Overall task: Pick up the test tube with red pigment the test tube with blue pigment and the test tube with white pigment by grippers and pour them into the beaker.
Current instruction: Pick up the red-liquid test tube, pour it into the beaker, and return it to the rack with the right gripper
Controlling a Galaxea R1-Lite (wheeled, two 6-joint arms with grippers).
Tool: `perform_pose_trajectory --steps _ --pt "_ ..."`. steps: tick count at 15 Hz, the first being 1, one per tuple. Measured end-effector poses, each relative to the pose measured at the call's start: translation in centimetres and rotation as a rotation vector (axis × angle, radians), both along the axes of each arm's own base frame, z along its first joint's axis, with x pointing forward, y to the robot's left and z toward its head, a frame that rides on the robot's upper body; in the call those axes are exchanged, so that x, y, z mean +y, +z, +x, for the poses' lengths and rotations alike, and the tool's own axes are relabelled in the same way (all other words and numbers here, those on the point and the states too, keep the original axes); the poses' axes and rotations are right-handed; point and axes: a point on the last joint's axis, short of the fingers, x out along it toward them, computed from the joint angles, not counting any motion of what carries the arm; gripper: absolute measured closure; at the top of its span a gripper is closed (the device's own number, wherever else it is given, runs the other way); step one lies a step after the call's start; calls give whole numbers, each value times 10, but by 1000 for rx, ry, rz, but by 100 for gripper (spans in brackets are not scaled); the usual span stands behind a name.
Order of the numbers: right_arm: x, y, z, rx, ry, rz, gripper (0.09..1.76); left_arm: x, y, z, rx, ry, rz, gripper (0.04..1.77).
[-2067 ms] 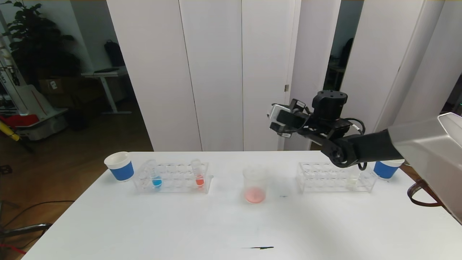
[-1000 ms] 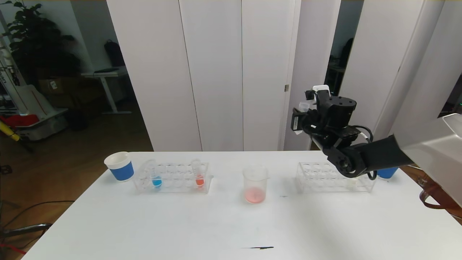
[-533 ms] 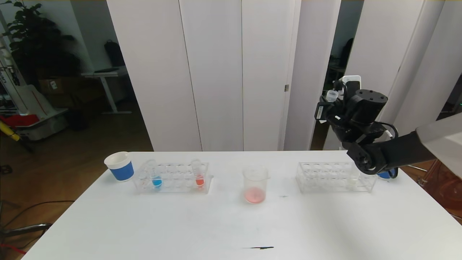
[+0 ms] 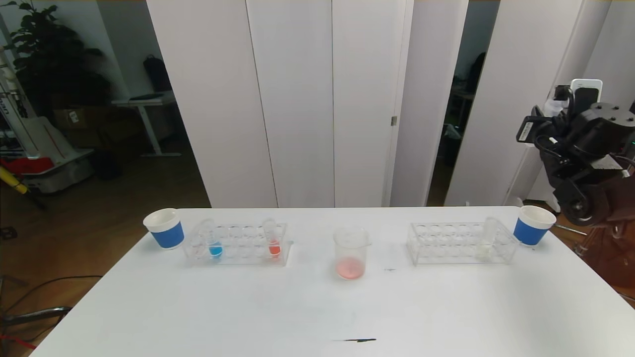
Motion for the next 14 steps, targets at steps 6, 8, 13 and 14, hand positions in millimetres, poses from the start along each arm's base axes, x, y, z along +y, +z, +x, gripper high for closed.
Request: perform_pose_trajectory --steps 6,8,13,14 --pt "-62 -39 -2 55 -114 90 127 0 0 0 0 0 0 8" --pt "-69 -59 3 86 -124 107 127 0 0 0 0 0 0 8" --pt "-71 -106 5 163 -124 157 127 0 0 0 0 0 0 8" --pt "-71 -114 4 177 -125 160 127 0 0 0 0 0 0 8"
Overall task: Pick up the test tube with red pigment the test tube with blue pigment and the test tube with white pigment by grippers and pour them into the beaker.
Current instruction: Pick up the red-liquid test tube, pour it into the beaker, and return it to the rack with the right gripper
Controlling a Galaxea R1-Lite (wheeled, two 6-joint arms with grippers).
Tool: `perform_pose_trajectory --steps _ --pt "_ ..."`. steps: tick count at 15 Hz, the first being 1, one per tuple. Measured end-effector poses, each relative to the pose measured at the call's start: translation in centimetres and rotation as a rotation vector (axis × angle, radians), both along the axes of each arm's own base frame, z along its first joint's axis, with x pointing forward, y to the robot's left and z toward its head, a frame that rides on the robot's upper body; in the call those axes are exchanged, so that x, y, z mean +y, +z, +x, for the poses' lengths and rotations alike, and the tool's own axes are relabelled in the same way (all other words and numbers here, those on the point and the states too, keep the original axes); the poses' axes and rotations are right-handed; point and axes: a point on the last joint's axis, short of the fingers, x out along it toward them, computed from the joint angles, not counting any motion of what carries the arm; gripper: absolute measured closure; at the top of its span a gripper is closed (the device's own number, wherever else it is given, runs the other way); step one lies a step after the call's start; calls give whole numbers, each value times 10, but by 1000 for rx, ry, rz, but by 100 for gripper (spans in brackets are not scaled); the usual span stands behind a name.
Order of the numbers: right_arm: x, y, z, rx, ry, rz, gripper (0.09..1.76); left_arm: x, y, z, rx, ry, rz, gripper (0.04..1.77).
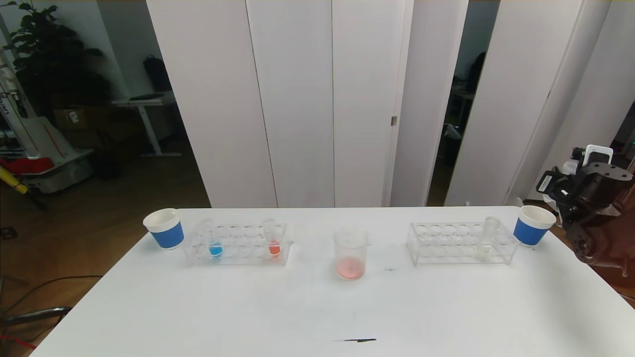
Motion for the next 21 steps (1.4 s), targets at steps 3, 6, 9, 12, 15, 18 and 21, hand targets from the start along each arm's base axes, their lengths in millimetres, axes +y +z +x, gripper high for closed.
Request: perform_pose_trajectory --steps 3,6,9,12,15,18,21 --pt "0 -20 0 37 -1 8 127 0 0 0 0 0 0 8" --pt "-1 -39 5 74 -1 18 127 0 0 0 0 0 0 8" --pt "-1 -57 7 113 -1 25 127 0 0 0 0 0 0 8" --pt "-7 -67 7 135 -14 31 127 0 0 0 0 0 0 8" --pt "-10 -70 6 141 -20 33 127 0 0 0 0 0 0 8" --pt "-9 -70 6 142 -19 34 92 0 0 0 0 0 0 8" --pt "-9 -69 5 142 -21 34 11 0 0 0 0 0 0 8"
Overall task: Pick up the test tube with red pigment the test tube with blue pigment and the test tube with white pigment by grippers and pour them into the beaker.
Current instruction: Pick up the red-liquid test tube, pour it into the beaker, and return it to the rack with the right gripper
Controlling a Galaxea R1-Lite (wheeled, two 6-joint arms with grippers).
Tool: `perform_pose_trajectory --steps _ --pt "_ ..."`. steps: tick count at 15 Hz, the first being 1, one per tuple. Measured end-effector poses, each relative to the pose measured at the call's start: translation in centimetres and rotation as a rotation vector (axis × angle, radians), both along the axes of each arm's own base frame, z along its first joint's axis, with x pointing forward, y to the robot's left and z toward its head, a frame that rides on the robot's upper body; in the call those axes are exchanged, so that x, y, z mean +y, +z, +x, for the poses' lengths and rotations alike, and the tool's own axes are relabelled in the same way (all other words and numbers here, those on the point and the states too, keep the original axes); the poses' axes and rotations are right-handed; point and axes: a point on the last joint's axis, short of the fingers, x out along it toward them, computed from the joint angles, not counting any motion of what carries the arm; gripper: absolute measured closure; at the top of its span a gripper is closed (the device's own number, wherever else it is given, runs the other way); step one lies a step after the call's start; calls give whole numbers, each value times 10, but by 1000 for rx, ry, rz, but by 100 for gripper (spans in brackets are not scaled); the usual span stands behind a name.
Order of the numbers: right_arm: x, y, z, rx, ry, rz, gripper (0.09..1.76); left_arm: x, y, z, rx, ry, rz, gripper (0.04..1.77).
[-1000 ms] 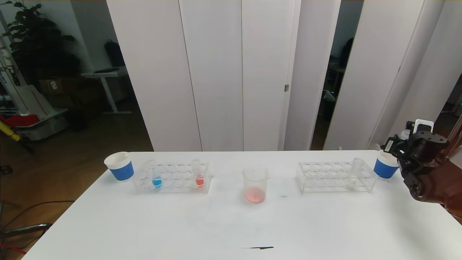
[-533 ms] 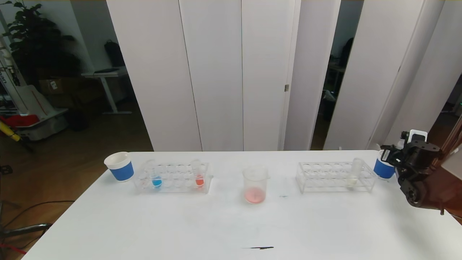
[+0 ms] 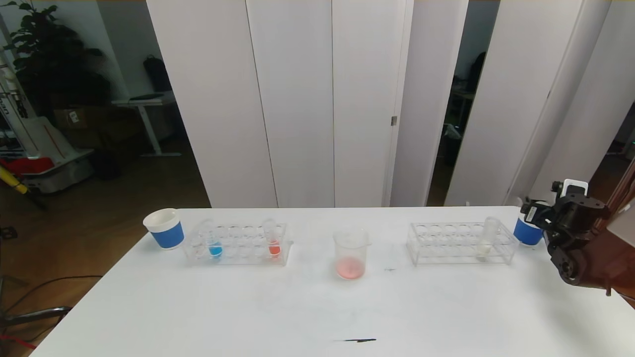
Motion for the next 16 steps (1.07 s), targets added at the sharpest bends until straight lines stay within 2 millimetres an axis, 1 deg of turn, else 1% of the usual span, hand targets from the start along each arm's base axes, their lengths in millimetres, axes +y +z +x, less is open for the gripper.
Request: perform_pose_trajectory --steps 3,5,7,9,12,14,16 --pt "-1 13 -4 -19 1 -3 10 0 0 0 0 0 0 8" --pt "-1 31 -12 -38 5 -8 10 0 0 0 0 0 0 8" --pt "2 51 -25 -57 36 -13 10 0 0 0 0 0 0 8" --pt "8 72 -43 -72 68 -17 10 0 0 0 0 0 0 8" --pt "21 103 -79 -96 134 -25 10 0 0 0 0 0 0 8" --pt "32 125 -112 -116 186 -31 10 0 0 0 0 0 0 8" --pt "44 145 -153 -128 234 -34 10 0 0 0 0 0 0 8"
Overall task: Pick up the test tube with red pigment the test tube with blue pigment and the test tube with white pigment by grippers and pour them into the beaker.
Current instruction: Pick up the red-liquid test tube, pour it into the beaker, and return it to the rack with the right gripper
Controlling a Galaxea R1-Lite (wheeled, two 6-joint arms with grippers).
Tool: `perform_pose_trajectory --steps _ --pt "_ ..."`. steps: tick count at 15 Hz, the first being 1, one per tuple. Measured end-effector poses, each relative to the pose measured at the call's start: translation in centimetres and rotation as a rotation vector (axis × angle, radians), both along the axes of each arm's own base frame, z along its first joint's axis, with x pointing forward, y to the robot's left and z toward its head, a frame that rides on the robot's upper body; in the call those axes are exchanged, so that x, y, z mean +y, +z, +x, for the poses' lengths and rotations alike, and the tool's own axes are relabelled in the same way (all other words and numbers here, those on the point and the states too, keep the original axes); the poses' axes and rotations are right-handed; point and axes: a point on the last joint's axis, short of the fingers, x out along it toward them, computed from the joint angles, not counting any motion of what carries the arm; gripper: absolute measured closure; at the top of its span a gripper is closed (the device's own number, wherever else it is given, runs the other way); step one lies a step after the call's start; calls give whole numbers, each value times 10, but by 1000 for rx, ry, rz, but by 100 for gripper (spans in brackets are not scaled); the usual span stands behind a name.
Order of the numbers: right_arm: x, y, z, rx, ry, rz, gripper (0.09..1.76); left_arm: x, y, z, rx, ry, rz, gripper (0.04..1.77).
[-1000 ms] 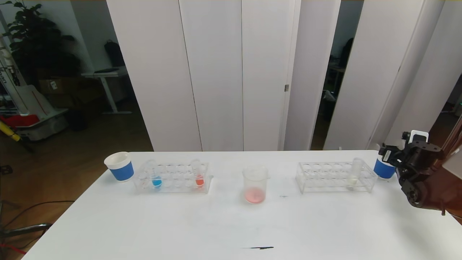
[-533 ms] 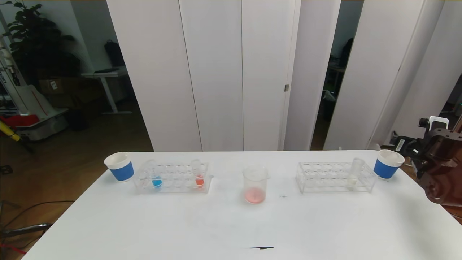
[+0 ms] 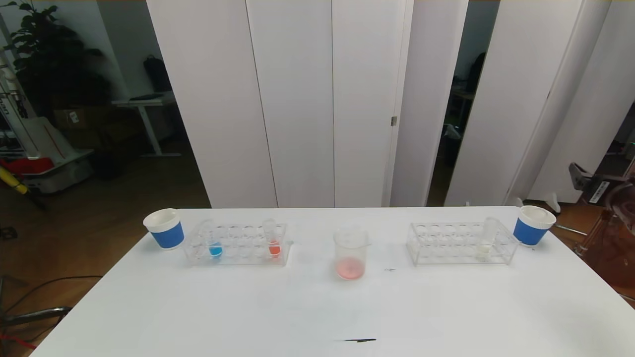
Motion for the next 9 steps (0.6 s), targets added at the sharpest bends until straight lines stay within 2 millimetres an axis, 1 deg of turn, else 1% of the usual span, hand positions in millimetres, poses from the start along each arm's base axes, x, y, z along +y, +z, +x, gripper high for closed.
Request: perform_pose_trajectory --steps 3,5,7,9 --pt "18 29 -70 -11 64 -5 10 0 0 0 0 0 0 8" --pt "31 40 -117 -8 94 -5 10 0 0 0 0 0 0 8" --pt "46 45 -164 -9 132 -5 10 0 0 0 0 0 0 8" --pt "59 42 -209 -11 178 -5 10 0 0 0 0 0 0 8"
